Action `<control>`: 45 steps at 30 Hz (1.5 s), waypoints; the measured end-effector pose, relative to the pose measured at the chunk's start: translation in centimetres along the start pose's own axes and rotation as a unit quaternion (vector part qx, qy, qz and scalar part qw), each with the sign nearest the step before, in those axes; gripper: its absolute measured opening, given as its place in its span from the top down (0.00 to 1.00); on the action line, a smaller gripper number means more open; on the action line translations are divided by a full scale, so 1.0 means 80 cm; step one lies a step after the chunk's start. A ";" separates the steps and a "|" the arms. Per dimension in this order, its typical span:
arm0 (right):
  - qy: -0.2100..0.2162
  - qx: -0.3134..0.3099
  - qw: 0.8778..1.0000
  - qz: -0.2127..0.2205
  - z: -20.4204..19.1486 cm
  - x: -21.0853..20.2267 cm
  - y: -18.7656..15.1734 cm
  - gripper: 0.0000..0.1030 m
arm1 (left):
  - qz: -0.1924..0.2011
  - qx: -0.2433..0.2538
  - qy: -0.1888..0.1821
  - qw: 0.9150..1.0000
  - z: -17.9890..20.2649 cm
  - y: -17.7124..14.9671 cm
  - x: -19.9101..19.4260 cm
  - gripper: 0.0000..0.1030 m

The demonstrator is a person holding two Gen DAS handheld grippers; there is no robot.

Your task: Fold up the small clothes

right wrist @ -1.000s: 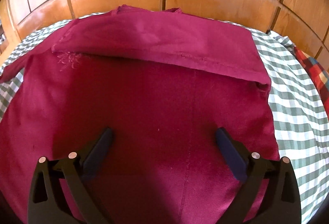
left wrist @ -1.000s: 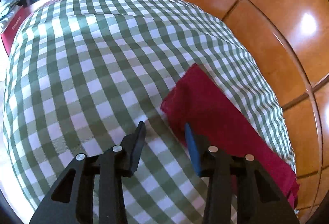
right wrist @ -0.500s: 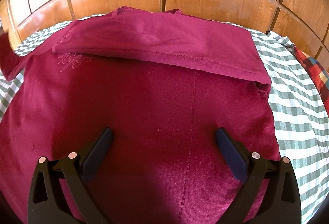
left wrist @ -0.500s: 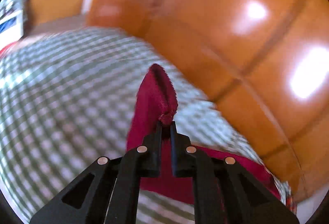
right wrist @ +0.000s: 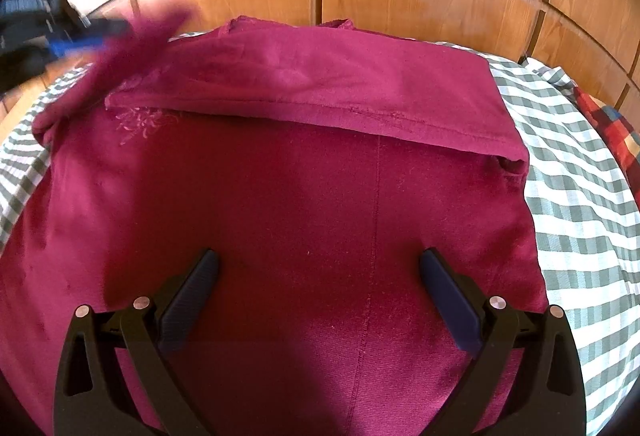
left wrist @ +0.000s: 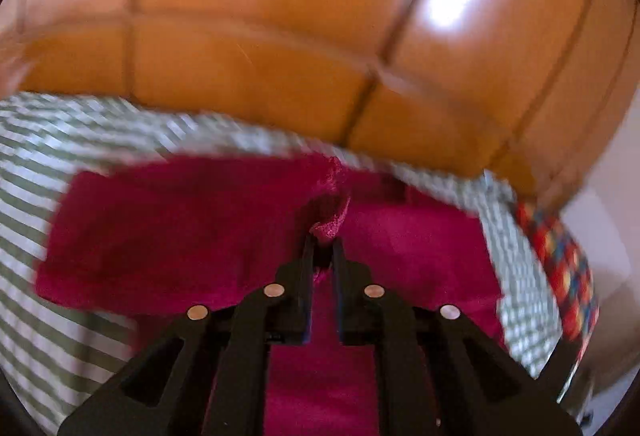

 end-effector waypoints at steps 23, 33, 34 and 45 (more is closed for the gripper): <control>0.146 0.037 0.987 -0.056 -0.120 0.058 0.158 0.72 | -0.007 -0.077 0.094 0.993 -0.108 -0.134 -0.016 0.69; 0.131 -0.025 0.990 0.041 -0.122 -0.040 0.220 0.95 | -0.002 -0.079 0.091 0.993 -0.112 -0.139 -0.010 0.68; 0.131 -0.019 0.990 0.053 -0.113 -0.054 0.229 0.95 | -0.002 -0.079 0.091 0.993 -0.112 -0.139 -0.011 0.68; 0.064 0.088 0.993 0.038 0.053 -0.044 0.209 0.95 | -0.008 -0.076 0.097 0.992 -0.110 -0.139 -0.011 0.68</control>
Point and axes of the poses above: each gripper's, at about its wrist camera, not at the fingertips, and x roughly the way its jaws point, z to its right, y to its top, the point moved 5 cm from there along x, roughly the way its jaws point, and after that the axes turned 4 degrees about -z, right-handed, at the moved point
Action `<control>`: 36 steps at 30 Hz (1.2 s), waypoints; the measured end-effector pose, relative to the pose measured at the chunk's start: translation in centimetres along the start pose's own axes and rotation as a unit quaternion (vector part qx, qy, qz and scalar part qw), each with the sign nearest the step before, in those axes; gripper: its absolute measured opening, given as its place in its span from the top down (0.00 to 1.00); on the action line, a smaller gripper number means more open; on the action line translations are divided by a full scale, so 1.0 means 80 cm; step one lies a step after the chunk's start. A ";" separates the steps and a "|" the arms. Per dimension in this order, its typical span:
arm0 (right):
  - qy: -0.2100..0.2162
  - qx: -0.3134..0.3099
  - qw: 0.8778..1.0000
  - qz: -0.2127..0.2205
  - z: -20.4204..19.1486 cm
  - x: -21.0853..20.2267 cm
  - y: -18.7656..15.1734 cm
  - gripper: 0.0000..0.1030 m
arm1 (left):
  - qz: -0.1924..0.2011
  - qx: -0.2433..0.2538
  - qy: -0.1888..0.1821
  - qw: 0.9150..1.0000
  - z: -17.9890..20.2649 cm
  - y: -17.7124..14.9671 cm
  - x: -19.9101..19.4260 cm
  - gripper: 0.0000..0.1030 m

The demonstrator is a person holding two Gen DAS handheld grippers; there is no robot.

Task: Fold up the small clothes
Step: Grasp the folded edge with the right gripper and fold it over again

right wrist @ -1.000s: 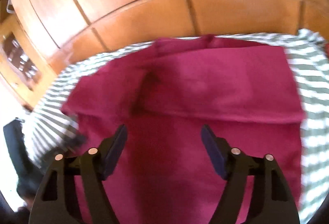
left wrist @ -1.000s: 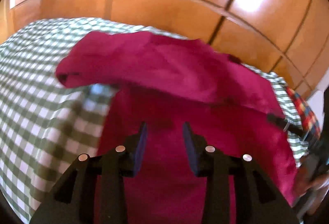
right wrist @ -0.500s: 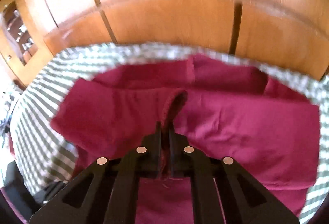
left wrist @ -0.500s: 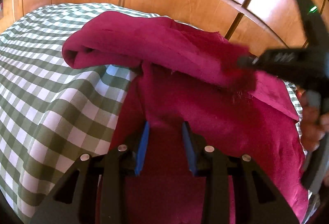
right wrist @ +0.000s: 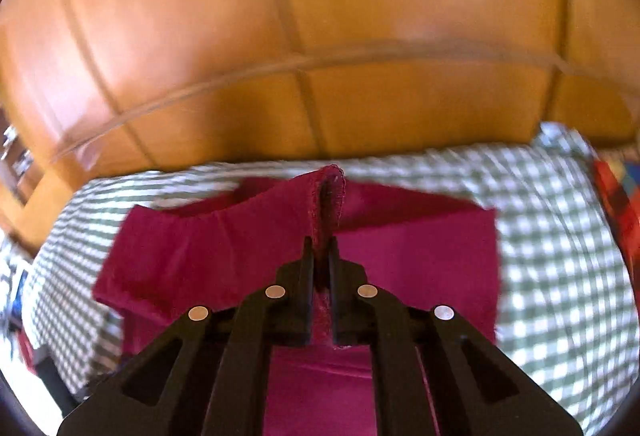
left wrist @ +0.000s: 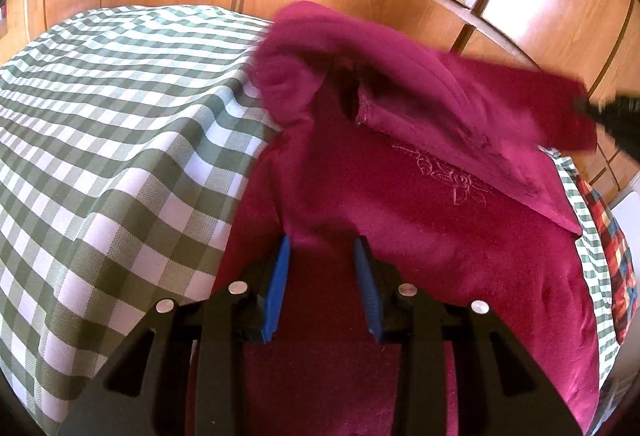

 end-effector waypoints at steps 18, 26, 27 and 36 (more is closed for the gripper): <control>-0.022 0.103 0.992 -0.065 0.118 0.059 -0.045 0.95 | 0.024 0.045 0.046 0.998 0.014 0.038 -0.056 0.73; -0.038 0.091 0.993 -0.057 0.124 0.050 -0.036 0.95 | 0.022 0.092 0.045 0.994 0.059 0.106 -0.010 0.62; -0.043 0.084 0.994 -0.063 0.125 0.053 -0.039 0.95 | -0.005 0.094 0.057 0.994 0.055 0.102 0.010 0.61; -0.036 0.045 0.998 -0.001 0.099 -0.006 -0.049 0.59 | 0.004 0.118 0.070 0.991 0.053 0.072 -0.004 0.57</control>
Point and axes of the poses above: each gripper's, at about its wrist camera, not at the fingertips, and x roughly the way its jaws point, z to its right, y to its top, the point moved 5 cm from there along x, roughly the way its jaws point, and after that the axes turned 4 degrees about -z, right-handed, at the moved point
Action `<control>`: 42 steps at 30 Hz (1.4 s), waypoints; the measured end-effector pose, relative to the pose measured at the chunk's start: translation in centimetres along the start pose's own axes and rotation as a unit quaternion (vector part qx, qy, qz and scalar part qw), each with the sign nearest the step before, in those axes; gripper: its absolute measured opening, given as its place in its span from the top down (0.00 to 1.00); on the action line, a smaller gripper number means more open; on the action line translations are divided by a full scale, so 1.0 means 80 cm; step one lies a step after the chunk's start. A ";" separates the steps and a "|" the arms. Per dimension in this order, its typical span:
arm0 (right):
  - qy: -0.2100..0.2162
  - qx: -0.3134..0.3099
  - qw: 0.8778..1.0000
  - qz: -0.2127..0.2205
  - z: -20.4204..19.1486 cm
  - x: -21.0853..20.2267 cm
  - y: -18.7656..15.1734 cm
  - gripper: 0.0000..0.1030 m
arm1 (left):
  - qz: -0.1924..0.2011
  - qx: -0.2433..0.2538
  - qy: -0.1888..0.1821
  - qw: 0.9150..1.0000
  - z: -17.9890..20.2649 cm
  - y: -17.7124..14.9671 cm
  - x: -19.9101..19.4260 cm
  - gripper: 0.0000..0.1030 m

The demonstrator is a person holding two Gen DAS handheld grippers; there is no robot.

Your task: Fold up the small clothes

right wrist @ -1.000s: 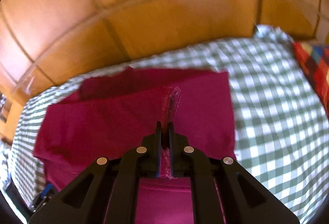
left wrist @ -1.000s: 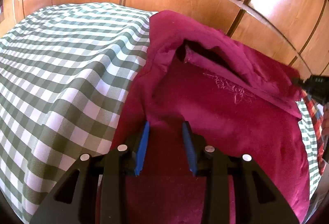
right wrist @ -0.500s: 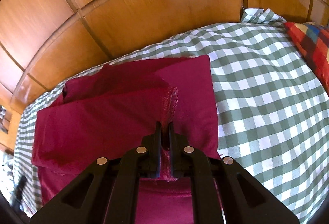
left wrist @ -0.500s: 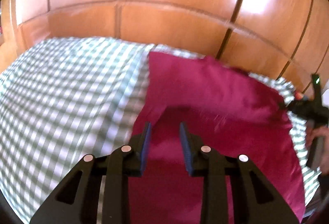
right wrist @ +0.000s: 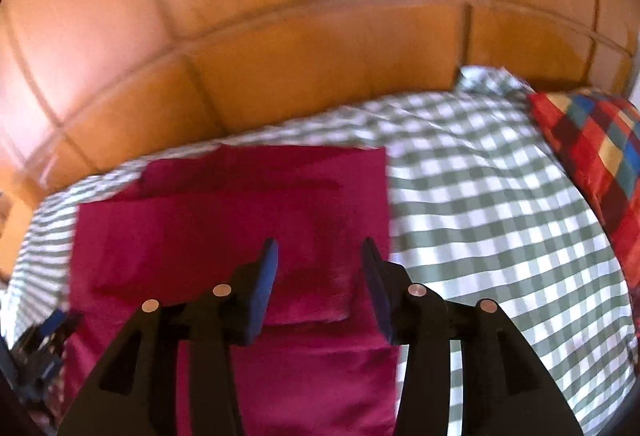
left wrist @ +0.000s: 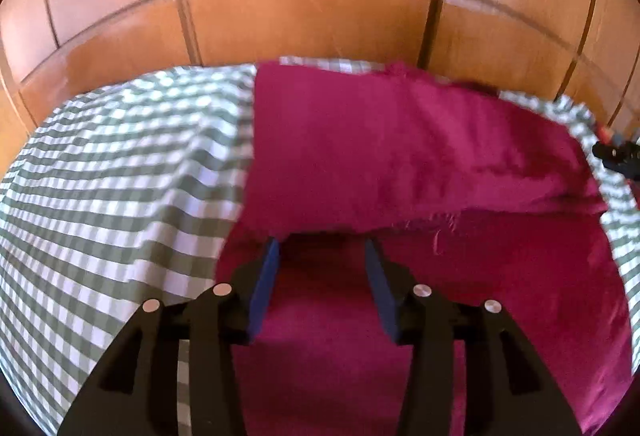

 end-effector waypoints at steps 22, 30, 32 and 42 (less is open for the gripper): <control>0.016 -0.056 0.998 0.005 -0.038 0.056 -0.078 0.57 | 0.022 -0.104 -0.059 0.993 -0.073 0.069 0.012 0.43; 0.013 -0.057 0.998 0.010 -0.040 0.056 -0.080 0.57 | -0.039 -0.139 -0.074 0.987 -0.096 0.137 0.100 0.45; 0.011 -0.058 0.998 0.011 -0.041 0.056 -0.081 0.57 | -0.040 -0.154 -0.056 0.986 -0.097 0.145 0.115 0.52; 0.000 -0.066 0.998 0.013 -0.043 0.058 -0.080 0.56 | -0.023 -0.075 0.132 0.988 -0.068 0.127 0.141 0.44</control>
Point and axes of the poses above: each gripper's, at about its wrist camera, not at the fingertips, and x roughly the way its jaws point, z to its right, y to its top, the point moved 5 cm from there along x, roughly the way its jaws point, and after that the axes turned 4 degrees about -z, right-handed, at the moved point
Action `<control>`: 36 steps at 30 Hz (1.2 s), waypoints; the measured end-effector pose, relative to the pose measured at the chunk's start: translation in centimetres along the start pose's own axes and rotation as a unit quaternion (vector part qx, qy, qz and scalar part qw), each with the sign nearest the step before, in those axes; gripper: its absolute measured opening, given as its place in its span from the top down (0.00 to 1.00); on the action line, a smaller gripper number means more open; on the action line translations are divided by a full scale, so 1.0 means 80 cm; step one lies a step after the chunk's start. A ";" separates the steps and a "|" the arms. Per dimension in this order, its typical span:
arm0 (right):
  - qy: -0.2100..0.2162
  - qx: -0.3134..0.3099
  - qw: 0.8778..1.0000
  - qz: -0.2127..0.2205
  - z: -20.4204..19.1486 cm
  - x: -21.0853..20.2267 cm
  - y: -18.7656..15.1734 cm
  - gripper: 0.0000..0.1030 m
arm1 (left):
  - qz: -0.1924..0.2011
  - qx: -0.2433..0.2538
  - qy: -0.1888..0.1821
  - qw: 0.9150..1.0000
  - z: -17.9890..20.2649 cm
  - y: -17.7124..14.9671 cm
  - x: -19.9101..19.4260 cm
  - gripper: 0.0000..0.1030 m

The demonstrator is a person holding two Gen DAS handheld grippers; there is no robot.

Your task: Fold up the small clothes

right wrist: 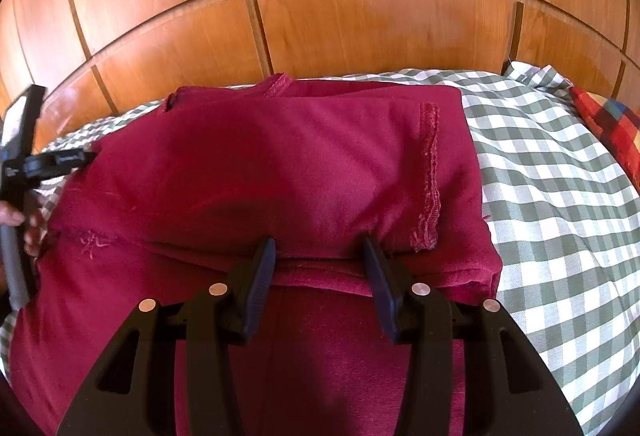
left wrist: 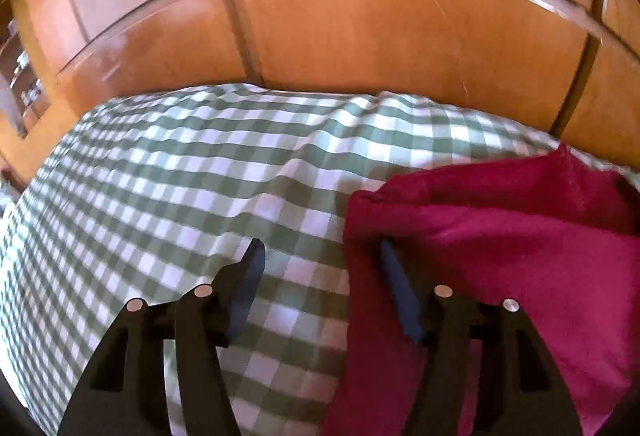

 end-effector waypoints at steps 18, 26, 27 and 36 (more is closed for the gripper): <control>-0.003 -0.003 1.000 -0.001 -0.001 0.001 -0.001 0.56 | 0.018 0.048 -0.067 0.996 0.027 -0.090 -0.087 0.41; -0.017 -0.009 1.000 -0.012 -0.006 -0.003 0.001 0.49 | 0.057 0.032 -0.093 0.994 -0.004 -0.117 -0.159 0.40; -0.020 -0.011 1.000 -0.020 -0.008 -0.005 0.000 0.44 | 0.061 0.030 -0.091 0.993 -0.009 -0.120 -0.163 0.40; -0.003 0.007 0.998 -0.055 -0.020 -0.045 -0.050 0.15 | 0.068 0.019 -0.102 0.992 -0.033 -0.174 -0.211 0.36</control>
Point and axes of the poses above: each gripper's, at about its wrist camera, not at the fingertips, and x roughly the way its jaws point, z to its right, y to its top, the point moved 5 cm from there along x, roughly the way its jaws point, and after that the axes turned 4 degrees about -z, right-handed, at the moved point
